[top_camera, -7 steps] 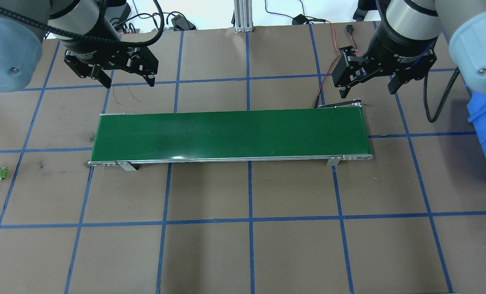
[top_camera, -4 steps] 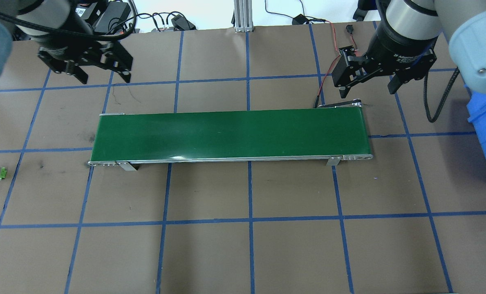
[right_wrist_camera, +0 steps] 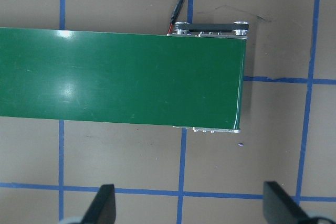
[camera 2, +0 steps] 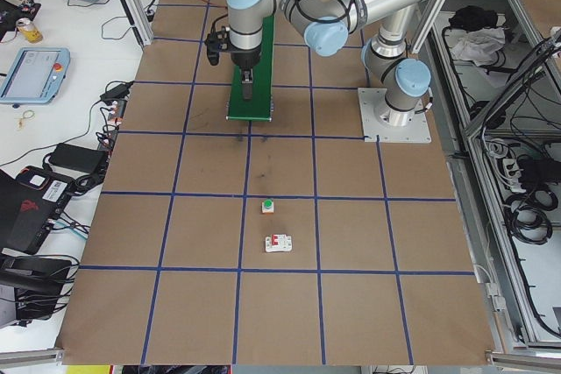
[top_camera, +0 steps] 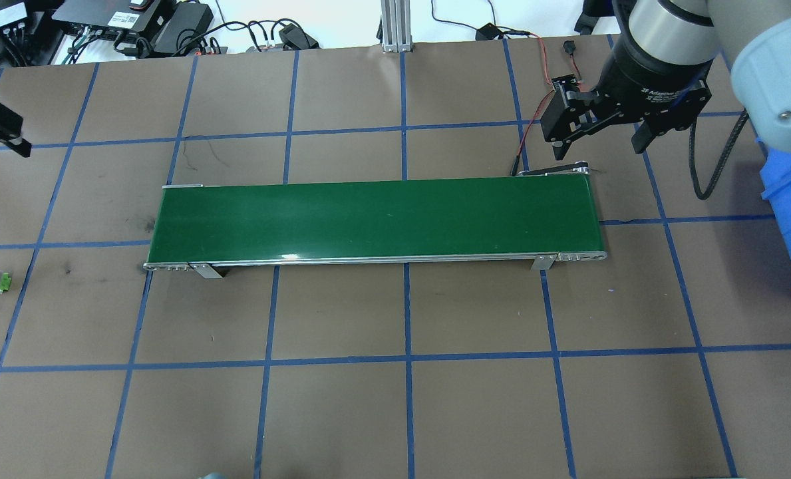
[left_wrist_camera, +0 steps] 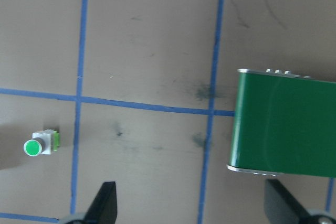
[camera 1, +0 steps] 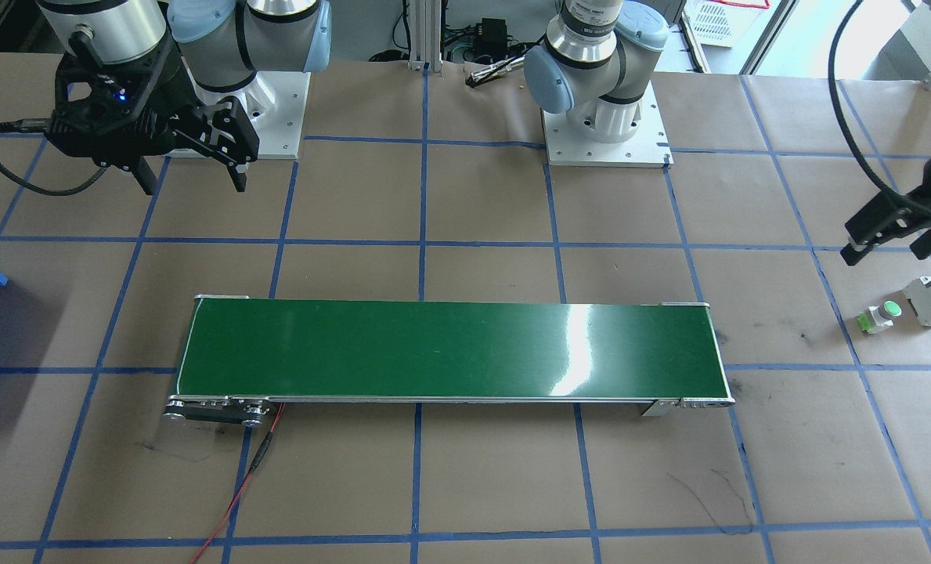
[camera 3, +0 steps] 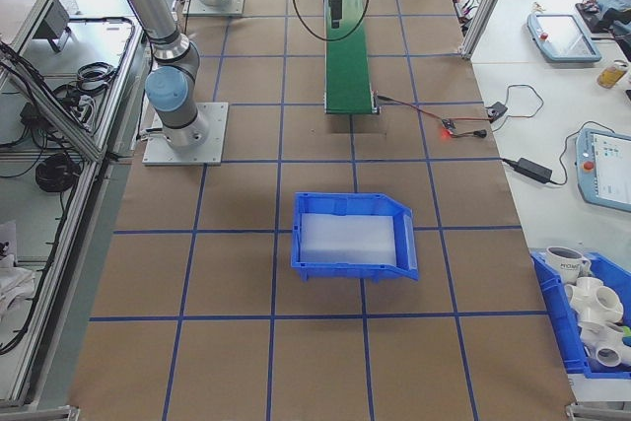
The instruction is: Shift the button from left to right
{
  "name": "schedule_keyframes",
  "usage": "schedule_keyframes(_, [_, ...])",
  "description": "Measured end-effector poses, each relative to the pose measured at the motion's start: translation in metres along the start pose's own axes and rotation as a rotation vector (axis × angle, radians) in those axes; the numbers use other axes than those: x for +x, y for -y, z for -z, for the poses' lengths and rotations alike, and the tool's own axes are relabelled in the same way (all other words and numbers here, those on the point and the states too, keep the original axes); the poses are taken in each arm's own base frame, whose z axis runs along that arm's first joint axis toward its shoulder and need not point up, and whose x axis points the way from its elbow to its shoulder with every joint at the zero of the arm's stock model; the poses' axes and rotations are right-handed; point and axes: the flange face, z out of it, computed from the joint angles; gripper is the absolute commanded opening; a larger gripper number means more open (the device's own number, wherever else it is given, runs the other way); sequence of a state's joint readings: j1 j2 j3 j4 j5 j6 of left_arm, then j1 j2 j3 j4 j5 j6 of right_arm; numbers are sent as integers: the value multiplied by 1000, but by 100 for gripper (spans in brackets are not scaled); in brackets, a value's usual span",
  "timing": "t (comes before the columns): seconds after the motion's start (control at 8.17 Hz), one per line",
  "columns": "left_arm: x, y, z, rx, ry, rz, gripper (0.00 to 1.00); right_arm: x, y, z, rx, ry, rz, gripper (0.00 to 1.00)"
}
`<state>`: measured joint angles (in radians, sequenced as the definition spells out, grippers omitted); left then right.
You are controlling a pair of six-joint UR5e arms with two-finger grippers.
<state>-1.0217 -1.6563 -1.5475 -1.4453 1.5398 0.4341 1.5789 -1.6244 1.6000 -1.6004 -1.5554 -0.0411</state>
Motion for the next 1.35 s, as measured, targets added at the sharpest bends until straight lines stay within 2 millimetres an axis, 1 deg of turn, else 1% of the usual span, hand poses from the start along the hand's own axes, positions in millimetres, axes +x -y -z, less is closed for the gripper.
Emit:
schedule_keyframes(0.12, [-47, 4, -19, -2, 7, 14, 100, 0, 0, 0, 0, 0, 0, 100])
schedule_keyframes(0.24, [-94, 7, -43, -3, 13, 32, 100, 0, 0, 0, 0, 0, 0, 100])
schedule_keyframes(0.37, [-139, 10, -72, -5, 17, 64, 100, 0, 0, -1, 0, 0, 0, 100])
schedule_keyframes(0.49, [-173, 11, -103, -13, 24, 90, 100, 0, 0, -1, 0, 0, 0, 100])
schedule_keyframes(0.61, [-196, 12, -135, -44, 34, 109, 100, 0, 0, -1, -1, 0, -1, 100])
schedule_keyframes(0.73, [-209, 13, -165, -81, 30, 122, 100, 0, 1, -1, -1, 0, -1, 100])
schedule_keyframes(0.86, [-217, 15, -190, -114, 22, 131, 100, 0, 1, -1, -1, 0, -2, 100])
schedule_keyframes(0.98, [-222, 14, -209, -146, 23, 138, 100, 0, 1, -1, -1, 0, -2, 100])
schedule_keyframes(1.35, [-228, 13, -247, -215, 23, 162, 100, 0, 1, -1, -1, 0, 0, 100])
